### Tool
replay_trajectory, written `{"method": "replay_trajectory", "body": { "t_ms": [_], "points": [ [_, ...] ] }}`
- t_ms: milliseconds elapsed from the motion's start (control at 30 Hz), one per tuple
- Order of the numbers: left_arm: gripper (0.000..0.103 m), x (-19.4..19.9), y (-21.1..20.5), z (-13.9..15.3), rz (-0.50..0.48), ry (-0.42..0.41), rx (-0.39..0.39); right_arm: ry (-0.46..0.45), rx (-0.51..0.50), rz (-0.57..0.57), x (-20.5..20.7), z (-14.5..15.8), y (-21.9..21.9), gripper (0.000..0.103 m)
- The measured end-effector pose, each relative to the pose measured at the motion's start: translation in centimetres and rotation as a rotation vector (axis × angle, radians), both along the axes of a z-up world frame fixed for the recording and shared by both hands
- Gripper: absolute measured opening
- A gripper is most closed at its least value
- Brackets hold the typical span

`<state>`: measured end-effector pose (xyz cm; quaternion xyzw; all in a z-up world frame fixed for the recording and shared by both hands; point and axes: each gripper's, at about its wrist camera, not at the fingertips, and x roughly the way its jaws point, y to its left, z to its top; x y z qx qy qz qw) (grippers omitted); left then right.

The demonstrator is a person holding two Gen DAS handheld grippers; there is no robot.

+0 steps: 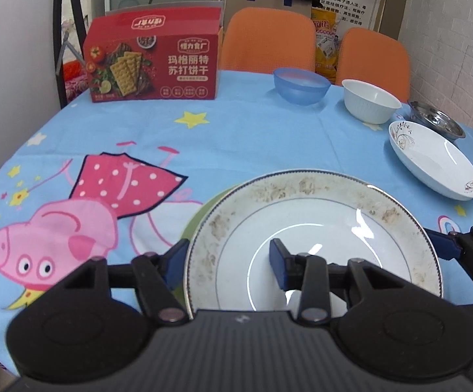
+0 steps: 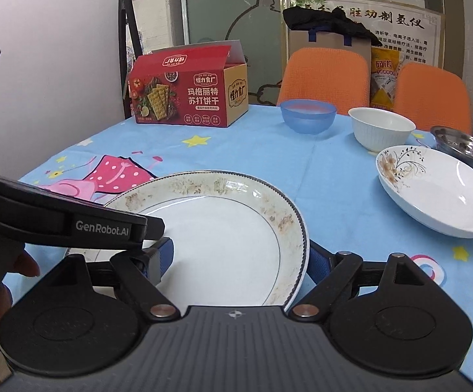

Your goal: Organize plates and bowls

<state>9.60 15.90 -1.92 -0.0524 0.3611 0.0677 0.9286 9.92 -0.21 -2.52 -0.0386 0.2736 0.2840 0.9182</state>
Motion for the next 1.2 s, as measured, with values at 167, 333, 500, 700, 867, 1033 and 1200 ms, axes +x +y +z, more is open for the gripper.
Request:
{"method": "replay_trajectory", "body": {
  "t_ms": [167,333,500,700,867,1033,1200],
  "points": [
    [0.068,-1.2,-0.3,1.8,-0.009,-0.106,0.010,-0.015,0.072,-0.032,0.0,0.5,-1.9,0.103],
    [0.075,-1.8,-0.5,3.6,-0.005,-0.165,0.015,-0.039,0.192,-0.138,0.3,1.7,-5.6,0.103],
    [0.075,-1.0,-1.9,4.0,-0.023,-0.158,0.014,-0.002,0.231,-0.216,1.0,1.5,-8.6,0.103],
    [0.075,0.0,-5.0,4.0,-0.078,-0.137,0.021,0.021,0.245,-0.261,0.9,0.8,-10.7,0.103],
    [0.075,0.5,-7.7,4.1,-0.123,-0.129,0.049,0.038,0.261,-0.284,0.9,0.3,-12.8,0.103],
    [0.075,1.6,-9.8,3.7,-0.150,-0.099,0.074,0.057,0.284,-0.318,1.3,-0.3,-15.1,0.103],
    [0.075,4.6,-11.1,4.0,-0.204,-0.061,0.031,0.048,0.294,-0.343,3.0,0.5,-17.9,0.103]
  ]
}}
